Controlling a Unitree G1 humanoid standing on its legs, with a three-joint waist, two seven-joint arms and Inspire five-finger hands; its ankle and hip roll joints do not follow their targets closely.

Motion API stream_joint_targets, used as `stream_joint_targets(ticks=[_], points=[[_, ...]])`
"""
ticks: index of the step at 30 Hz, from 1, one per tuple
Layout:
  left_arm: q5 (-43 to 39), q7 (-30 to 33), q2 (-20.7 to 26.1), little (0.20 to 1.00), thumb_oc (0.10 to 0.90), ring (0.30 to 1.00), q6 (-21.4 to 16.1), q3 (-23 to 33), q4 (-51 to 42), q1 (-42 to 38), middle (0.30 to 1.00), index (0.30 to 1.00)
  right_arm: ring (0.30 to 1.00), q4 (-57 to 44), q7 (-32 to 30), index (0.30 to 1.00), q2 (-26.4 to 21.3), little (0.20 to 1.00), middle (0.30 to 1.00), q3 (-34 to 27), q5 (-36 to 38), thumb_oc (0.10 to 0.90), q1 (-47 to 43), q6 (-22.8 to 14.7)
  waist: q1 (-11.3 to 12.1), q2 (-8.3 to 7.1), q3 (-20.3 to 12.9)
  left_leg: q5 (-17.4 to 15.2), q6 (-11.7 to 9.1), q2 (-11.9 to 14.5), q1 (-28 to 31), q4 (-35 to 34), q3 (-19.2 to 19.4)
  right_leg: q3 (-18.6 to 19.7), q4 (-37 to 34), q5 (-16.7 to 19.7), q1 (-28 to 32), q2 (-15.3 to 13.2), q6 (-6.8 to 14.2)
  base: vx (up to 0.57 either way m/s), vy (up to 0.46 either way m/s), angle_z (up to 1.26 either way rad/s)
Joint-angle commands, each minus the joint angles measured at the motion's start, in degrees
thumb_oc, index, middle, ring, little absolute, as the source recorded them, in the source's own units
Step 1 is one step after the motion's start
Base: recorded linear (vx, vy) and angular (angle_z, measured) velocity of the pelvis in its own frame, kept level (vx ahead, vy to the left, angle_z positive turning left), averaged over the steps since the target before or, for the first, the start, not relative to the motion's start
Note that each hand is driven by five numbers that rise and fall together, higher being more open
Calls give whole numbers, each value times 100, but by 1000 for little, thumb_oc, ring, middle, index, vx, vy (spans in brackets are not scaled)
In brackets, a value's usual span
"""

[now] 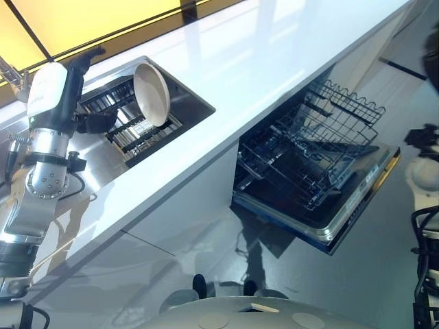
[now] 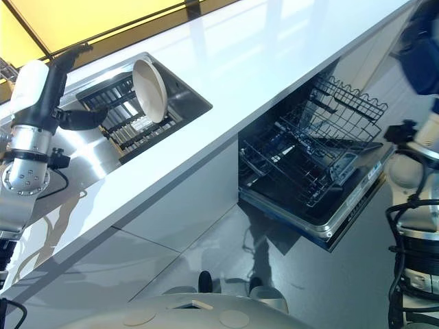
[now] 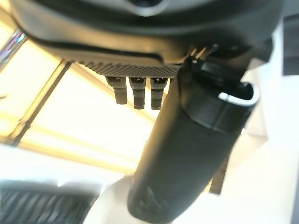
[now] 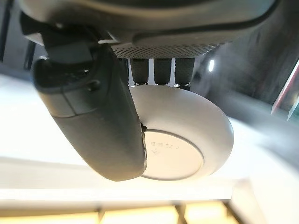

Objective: Pick up plates and place into dishwasher.

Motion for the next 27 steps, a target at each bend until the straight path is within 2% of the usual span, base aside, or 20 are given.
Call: stream_joint_targets(ticks=[1, 3, 8, 13, 18, 27], points=[[-102, 338, 203, 900, 800, 900, -171, 596, 112, -222, 900, 900, 300, 265, 286, 300, -467, 200, 300, -116, 602, 100, 233, 50, 7, -80, -645, -573, 106, -338, 21, 80, -29, 65, 466, 66, -477, 98, 445, 3, -9, -4], [-34, 365, 129, 900, 800, 900, -184, 609, 235, -137, 900, 900, 300, 463, 685, 300, -313, 200, 300, -119, 1022, 100, 463, 17, -33, -77, -631, -559, 117, -333, 12, 75, -16, 87, 486, 67, -502, 101, 445, 2, -8, -8], [-66, 377, -6, 900, 800, 900, -306, 569, 451, -74, 900, 900, 300, 977, 1438, 300, 62, 200, 300, 152, 1388, 100, 736, 39, -98, -69, -575, -536, 156, -326, 8, 61, -5, 113, 554, 62, -554, 111, 416, 8, -11, -11], [-45, 319, -90, 900, 800, 900, -311, 408, 443, -180, 900, 900, 300, 1507, 1757, 300, 233, 200, 300, 523, 1515, 100, 744, 198, -99, -51, -479, -535, 163, -316, 34, 51, -7, 69, 612, 54, -561, 88, 406, 46, -32, 0], [-95, 231, -59, 900, 800, 900, -290, 180, 434, -321, 900, 900, 300, 2037, 1670, 300, 196, 200, 300, 871, 1455, 100, 466, 236, -1, -15, -370, -530, 155, -318, 18, 61, -41, -19, 646, 44, -568, 69, 399, 33, -42, 1], [-320, 167, 46, 900, 800, 900, -347, -150, 282, -452, 900, 900, 300, 2916, 1393, 300, -109, 200, 300, 1485, 1662, 100, -313, 669, 258, 6, -175, -490, 119, -319, -79, 96, -179, -167, 662, 17, -581, 82, 361, 43, -64, 6]])
